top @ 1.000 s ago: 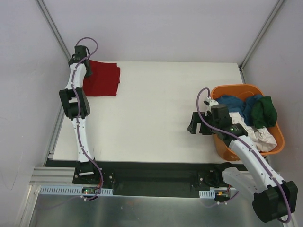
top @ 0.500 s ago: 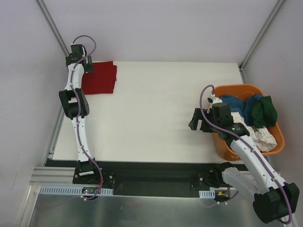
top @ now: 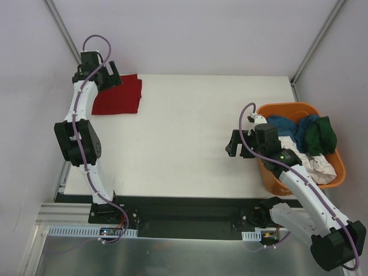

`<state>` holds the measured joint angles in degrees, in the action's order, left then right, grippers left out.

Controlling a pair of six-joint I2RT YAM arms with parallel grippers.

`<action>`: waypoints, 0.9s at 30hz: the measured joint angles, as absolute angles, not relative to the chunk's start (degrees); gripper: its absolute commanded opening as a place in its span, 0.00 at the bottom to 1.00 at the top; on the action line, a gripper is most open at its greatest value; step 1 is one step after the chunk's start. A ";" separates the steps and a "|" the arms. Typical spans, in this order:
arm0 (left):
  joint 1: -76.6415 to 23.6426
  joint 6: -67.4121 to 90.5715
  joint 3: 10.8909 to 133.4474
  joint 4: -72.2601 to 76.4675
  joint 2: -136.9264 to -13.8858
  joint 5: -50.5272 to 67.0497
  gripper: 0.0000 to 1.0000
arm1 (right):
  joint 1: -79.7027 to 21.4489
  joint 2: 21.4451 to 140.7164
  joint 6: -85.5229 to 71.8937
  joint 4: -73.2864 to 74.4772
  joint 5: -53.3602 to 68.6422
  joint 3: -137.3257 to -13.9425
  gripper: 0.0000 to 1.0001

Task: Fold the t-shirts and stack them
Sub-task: Neatly place the folded tshirt to the corner

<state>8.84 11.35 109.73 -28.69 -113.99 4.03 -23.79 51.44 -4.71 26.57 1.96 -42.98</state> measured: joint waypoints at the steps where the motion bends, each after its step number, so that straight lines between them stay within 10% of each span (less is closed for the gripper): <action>1: 7.73 12.36 106.61 -27.90 -111.94 3.95 0.99 | -23.79 51.20 -4.54 26.11 2.07 -42.96 0.96; 17: -20.21 26.41 37.85 -9.52 -44.95 -0.60 0.99 | -23.90 47.09 -5.08 16.71 1.19 -31.51 0.96; 27: -21.02 32.10 18.74 -11.62 -23.11 -2.90 0.99 | -24.38 42.11 -5.04 9.04 -2.98 -25.56 0.96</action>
<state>-21.02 32.10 18.74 -11.62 -23.11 -2.90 -24.38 42.11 -5.04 9.04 -2.98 -25.56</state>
